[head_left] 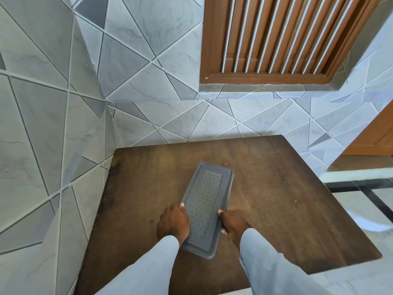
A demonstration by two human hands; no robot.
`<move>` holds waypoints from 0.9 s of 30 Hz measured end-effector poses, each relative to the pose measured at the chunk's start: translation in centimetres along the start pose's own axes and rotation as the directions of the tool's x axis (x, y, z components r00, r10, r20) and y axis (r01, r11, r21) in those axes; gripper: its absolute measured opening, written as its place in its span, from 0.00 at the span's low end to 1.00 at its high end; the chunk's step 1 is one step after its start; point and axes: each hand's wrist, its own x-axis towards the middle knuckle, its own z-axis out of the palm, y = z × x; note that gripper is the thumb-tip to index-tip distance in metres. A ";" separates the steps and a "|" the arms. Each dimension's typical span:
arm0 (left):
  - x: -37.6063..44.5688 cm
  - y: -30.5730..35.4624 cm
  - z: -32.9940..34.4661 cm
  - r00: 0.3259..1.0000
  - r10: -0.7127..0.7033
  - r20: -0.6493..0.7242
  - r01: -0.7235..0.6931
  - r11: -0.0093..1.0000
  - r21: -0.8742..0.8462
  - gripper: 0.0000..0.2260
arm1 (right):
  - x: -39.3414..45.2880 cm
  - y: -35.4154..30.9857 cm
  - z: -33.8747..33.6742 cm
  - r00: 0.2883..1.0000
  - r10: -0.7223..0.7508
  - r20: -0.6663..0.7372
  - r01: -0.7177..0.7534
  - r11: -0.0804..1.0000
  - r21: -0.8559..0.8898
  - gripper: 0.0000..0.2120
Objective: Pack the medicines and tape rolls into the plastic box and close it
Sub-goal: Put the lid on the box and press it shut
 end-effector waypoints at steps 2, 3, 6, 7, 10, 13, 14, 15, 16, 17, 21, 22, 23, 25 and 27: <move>0.3 0.3 0.0 1.000 0.005 0.015 -0.006 0.999 0.033 0.21 | 0.3 -0.4 -0.5 0.997 0.052 0.062 -0.052 0.999 -0.004 0.06; 0.4 0.4 -0.1 1.000 0.015 0.021 -0.016 0.999 0.044 0.21 | 0.2 -0.9 -0.9 0.992 0.073 0.102 -0.072 0.997 -0.016 0.07; 1.7 0.5 -0.3 0.997 0.066 0.036 -0.070 0.992 0.102 0.21 | 1.2 -2.9 -2.2 0.995 -0.065 0.069 0.080 0.966 -0.248 0.15; 2.4 0.5 -0.3 0.995 0.092 0.038 -0.096 0.989 0.116 0.21 | 1.8 -3.9 -2.8 0.984 -0.175 0.028 0.171 0.893 -0.415 0.20; 4.8 0.1 -0.1 0.983 0.170 0.073 -0.178 0.977 0.121 0.22 | 2.8 -7.3 -4.5 0.886 -0.460 -0.054 0.300 0.659 -0.690 0.26; 6.8 0.3 -0.1 0.967 0.231 0.112 -0.246 0.958 0.150 0.28 | 5.0 -10.6 -5.8 0.819 -0.573 0.034 0.400 0.526 -0.750 0.21; 7.1 0.4 -0.3 0.958 0.254 0.132 -0.272 0.951 0.144 0.31 | 5.7 -11.3 -6.0 0.816 -0.573 0.074 0.417 0.496 -0.761 0.21; 7.8 0.9 -0.4 0.954 0.261 0.149 -0.282 0.948 0.145 0.32 | 7.1 -12.3 -6.1 0.818 -0.563 0.121 0.434 0.464 -0.772 0.22; 8.1 1.3 -0.8 0.949 0.268 0.168 -0.293 0.943 0.155 0.30 | 7.9 -12.8 -6.1 0.827 -0.539 0.161 0.440 0.442 -0.782 0.23; 8.7 1.8 -1.1 0.947 0.261 0.187 -0.293 0.941 0.170 0.25 | 8.9 -13.4 -5.9 0.833 -0.514 0.204 0.453 0.423 -0.784 0.24; 9.2 2.8 -1.5 0.972 0.206 0.117 -0.224 0.958 0.180 0.15 | 11.5 -14.2 -4.6 0.841 -0.435 0.322 0.500 0.399 -0.769 0.20; 8.9 2.8 -1.4 0.986 0.158 0.054 -0.166 0.971 0.170 0.15 | 11.9 -14.3 -4.3 0.843 -0.432 0.322 0.504 0.420 -0.755 0.19; 8.4 2.8 -1.3 0.996 0.093 -0.015 -0.090 0.984 0.154 0.17 | 12.1 -14.2 -4.0 0.845 -0.429 0.320 0.507 0.449 -0.736 0.18; 7.1 2.7 -1.0 0.984 -0.115 -0.139 0.127 0.989 0.076 0.22 | 12.4 -14.0 -3.7 0.857 -0.396 0.329 0.500 0.490 -0.714 0.21; 5.8 2.3 -0.7 0.930 -0.311 -0.197 0.314 0.949 -0.016 0.27 | 12.3 -13.0 -3.8 0.863 -0.386 0.324 0.491 0.497 -0.715 0.24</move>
